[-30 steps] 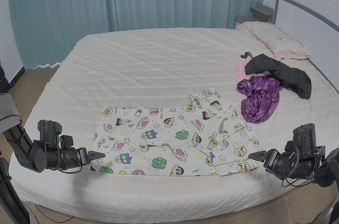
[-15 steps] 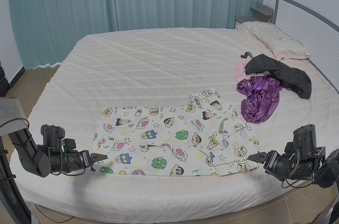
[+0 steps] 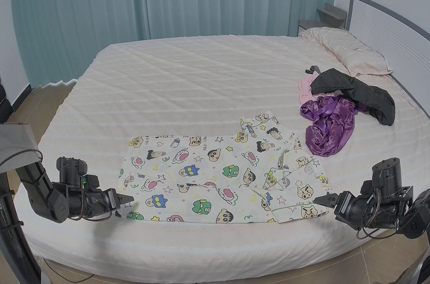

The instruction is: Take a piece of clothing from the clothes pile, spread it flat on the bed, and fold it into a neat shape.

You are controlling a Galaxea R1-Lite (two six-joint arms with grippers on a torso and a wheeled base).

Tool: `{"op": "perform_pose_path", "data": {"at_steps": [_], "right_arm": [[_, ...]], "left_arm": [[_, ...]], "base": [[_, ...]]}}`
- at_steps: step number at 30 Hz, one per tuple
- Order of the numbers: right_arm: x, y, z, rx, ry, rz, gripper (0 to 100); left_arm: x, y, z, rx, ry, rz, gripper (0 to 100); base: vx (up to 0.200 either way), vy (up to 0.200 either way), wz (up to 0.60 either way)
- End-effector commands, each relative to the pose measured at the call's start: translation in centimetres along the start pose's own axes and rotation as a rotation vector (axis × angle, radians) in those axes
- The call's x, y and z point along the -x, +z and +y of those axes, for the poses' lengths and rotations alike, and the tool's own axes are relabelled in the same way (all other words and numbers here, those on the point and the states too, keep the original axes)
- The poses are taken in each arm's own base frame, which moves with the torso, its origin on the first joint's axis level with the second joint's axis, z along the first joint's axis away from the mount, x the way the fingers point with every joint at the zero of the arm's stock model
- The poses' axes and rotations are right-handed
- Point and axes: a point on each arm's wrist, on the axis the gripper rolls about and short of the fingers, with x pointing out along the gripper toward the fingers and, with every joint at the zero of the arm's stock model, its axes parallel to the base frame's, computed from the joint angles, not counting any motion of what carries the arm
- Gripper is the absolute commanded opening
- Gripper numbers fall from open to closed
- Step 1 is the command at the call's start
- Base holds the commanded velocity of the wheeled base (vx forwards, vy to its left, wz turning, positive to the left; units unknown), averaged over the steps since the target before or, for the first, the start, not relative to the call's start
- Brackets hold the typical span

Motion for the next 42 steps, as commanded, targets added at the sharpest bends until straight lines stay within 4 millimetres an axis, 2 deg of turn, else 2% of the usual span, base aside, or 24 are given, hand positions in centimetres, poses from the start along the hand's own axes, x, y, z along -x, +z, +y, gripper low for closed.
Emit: {"op": "perform_pose_path", "data": {"at_steps": [1, 5, 24, 42], "right_arm": [[0.0, 0.0, 0.0, 0.0, 0.001, -0.001, 100], [0.0, 0.0, -0.1, -0.001, 0.0, 0.004, 100], [-0.1, -0.1, -0.3, -0.006, -0.003, 0.021, 100], [-0.2, -0.3, -0.5, -0.006, -0.011, 0.029, 100]], "left_arm": [[-0.4, -0.2, 0.3, 0.01, 0.019, 0.011, 0], [-0.6, -0.8, 0.9, 0.017, 0.109, 0.009, 0], [1.5, -2.4, 0.7, 0.029, 0.129, 0.041, 0], [2.2, -3.6, 1.4, 0.057, 0.154, 0.074, 0]], "base": [[0.0, 0.0, 0.0], [0.0, 0.0, 0.0], [0.0, 0.0, 0.0], [0.0, 0.0, 0.0]]}}
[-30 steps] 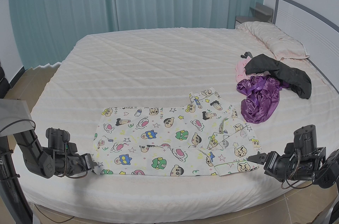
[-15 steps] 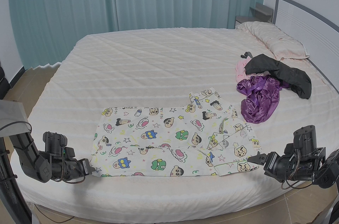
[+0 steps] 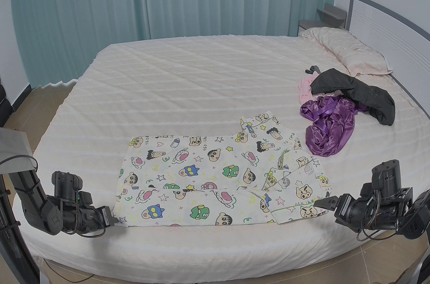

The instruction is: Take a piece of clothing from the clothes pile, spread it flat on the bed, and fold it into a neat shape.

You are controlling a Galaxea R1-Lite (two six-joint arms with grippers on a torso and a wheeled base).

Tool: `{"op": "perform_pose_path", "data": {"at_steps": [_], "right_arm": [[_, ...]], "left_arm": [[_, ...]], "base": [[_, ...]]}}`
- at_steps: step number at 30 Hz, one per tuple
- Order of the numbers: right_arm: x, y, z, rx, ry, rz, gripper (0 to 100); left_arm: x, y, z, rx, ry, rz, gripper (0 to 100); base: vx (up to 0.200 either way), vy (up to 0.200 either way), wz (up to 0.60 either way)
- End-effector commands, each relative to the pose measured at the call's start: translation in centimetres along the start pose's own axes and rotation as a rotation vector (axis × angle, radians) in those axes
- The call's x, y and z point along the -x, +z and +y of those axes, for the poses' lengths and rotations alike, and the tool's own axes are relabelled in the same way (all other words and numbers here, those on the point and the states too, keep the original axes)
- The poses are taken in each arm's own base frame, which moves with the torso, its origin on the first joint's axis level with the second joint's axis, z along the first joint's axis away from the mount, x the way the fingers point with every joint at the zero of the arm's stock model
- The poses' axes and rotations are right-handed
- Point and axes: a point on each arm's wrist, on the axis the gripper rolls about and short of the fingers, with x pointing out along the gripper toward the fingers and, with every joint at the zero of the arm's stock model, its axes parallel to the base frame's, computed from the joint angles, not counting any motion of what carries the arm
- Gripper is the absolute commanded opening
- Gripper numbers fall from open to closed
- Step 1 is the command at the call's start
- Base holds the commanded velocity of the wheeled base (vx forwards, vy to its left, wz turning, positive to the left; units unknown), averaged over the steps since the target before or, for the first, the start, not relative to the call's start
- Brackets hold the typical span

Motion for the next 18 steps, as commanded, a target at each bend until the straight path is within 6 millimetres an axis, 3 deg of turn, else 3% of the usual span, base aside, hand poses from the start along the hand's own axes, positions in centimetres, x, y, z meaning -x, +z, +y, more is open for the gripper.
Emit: {"op": "perform_pose_path", "data": {"at_steps": [1, 8, 9, 18], "right_arm": [[-0.06, -0.06, -0.07, -0.001, -0.003, 0.003, 100], [-0.06, -0.09, -0.06, 0.0, -0.004, 0.005, 100], [-0.06, -0.06, -0.07, -0.001, -0.003, 0.003, 100], [-0.06, -0.07, -0.08, 0.001, -0.004, 0.004, 100]], "left_arm": [[0.06, -0.25, 0.12, 0.005, 0.006, 0.009, 0], [0.24, -0.8, 0.31, 0.013, 0.013, 0.026, 0], [0.24, -0.81, 0.32, 0.013, 0.014, 0.027, 100], [0.54, -0.23, 0.73, 0.028, 0.018, -0.007, 100]], "base": [[0.0, 0.0, 0.0], [0.0, 0.0, 0.0], [0.0, 0.0, 0.0], [0.0, 0.0, 0.0]]}}
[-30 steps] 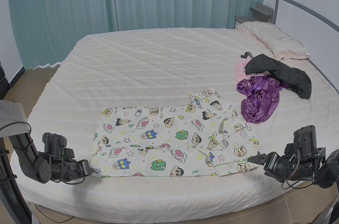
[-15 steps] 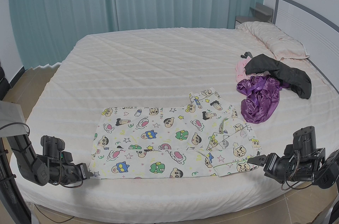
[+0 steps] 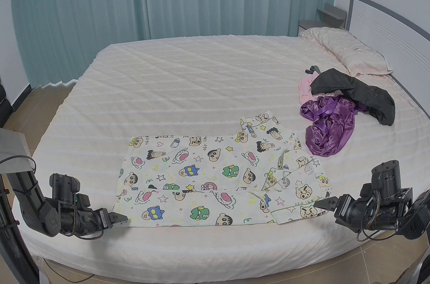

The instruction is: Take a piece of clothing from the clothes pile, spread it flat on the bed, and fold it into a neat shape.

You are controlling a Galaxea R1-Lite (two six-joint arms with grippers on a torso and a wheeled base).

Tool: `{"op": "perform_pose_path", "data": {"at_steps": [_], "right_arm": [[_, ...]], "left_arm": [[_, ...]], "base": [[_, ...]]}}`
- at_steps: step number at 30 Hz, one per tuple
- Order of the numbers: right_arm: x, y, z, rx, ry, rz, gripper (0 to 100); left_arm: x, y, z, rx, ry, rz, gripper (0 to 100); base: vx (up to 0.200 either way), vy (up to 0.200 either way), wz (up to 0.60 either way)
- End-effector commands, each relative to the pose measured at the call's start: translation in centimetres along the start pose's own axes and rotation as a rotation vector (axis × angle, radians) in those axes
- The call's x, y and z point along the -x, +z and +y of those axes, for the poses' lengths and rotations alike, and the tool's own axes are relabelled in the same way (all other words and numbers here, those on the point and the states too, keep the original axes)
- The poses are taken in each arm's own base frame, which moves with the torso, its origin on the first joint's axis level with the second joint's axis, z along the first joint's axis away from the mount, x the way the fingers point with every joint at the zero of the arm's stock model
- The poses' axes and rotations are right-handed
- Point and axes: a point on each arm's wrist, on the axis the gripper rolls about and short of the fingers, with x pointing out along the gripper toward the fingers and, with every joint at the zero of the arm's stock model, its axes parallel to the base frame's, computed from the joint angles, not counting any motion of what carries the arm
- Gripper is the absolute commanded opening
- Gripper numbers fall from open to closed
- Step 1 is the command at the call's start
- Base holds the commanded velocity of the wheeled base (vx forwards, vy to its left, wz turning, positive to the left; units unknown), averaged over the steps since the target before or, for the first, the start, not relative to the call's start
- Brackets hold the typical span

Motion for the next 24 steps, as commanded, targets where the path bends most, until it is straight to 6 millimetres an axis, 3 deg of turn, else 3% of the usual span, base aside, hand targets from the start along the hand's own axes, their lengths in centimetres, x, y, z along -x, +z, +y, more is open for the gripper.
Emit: {"op": "perform_pose_path", "data": {"at_steps": [1, 7, 12, 18, 24], "right_arm": [[0.0, 0.0, 0.0, 0.0, 0.0, 0.0, 100], [0.0, 0.0, 0.0, 0.003, 0.0, 0.002, 100], [-0.1, -0.1, 0.0, 0.015, -0.003, 0.002, 100], [-0.1, -0.1, -0.1, 0.015, -0.004, 0.005, 100], [-0.2, -0.2, -0.1, 0.02, -0.01, 0.013, 100]], "left_arm": [[1.0, 1.6, 0.2, 0.012, -0.004, -0.084, 100], [0.9, 5.3, -1.2, -0.033, -0.055, -0.204, 100], [-0.1, 7.4, -3.4, -0.086, -0.092, -0.162, 100], [-2.5, 6.9, -2.9, -0.179, -0.143, -0.033, 100], [-2.8, 6.9, -3.1, -0.196, -0.172, -0.024, 100]], "base": [[0.0, 0.0, 0.0], [0.0, 0.0, 0.0], [0.0, 0.0, 0.0], [0.0, 0.0, 0.0], [0.0, 0.0, 0.0]]}}
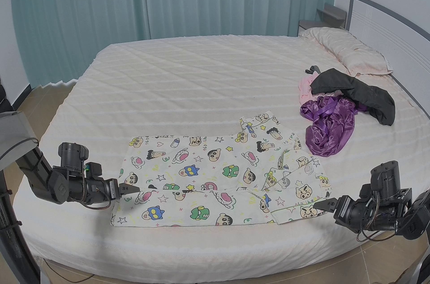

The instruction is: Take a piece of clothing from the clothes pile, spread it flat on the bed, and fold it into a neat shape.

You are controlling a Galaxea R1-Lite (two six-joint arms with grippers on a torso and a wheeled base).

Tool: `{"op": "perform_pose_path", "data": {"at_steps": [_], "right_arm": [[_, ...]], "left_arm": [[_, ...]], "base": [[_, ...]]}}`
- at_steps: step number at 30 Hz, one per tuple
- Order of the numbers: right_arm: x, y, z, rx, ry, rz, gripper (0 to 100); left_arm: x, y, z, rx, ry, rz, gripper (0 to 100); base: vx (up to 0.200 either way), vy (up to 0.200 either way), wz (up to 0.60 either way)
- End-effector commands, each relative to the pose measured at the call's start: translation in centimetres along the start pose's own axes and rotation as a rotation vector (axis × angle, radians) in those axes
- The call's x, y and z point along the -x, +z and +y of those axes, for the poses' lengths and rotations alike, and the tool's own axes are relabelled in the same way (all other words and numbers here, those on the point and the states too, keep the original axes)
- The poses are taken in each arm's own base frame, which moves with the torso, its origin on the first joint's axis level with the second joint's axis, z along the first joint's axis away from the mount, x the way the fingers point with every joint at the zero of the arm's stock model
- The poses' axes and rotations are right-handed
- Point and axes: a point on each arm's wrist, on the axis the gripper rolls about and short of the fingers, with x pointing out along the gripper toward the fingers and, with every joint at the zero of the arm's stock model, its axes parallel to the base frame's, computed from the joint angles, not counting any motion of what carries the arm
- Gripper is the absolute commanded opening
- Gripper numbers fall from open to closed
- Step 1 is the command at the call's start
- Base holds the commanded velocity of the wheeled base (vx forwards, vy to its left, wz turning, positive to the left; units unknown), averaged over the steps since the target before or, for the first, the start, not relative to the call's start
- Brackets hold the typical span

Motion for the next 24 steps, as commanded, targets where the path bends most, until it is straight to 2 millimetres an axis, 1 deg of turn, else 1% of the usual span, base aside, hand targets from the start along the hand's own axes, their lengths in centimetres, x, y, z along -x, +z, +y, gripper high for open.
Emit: {"op": "perform_pose_path", "data": {"at_steps": [1, 6, 17, 23, 24], "right_arm": [[-0.2, -0.1, -0.1, 0.006, -0.007, 0.009, 100], [-0.3, -0.4, -0.3, 0.02, -0.02, 0.022, 100], [-0.3, -0.4, -0.3, 0.022, -0.018, 0.022, 100], [-0.3, -0.1, -0.1, 0.018, -0.009, 0.004, 100], [-0.3, 0.1, 0.1, 0.019, -0.002, -0.009, 100]], "left_arm": [[-0.8, -0.1, 0.2, 0.002, -0.009, 0.017, 100], [-1.2, 0.7, 0.1, -0.01, -0.033, -0.001, 100], [-2.7, 0.4, 0.4, -0.007, -0.036, 0.026, 100], [-3.5, 0.3, 1.0, 0.003, -0.028, 0.04, 100], [-3.6, 0.4, 1.0, 0.003, -0.029, 0.037, 0]], "base": [[0.0, 0.0, 0.0], [0.0, 0.0, 0.0], [0.0, 0.0, 0.0], [0.0, 0.0, 0.0], [0.0, 0.0, 0.0]]}}
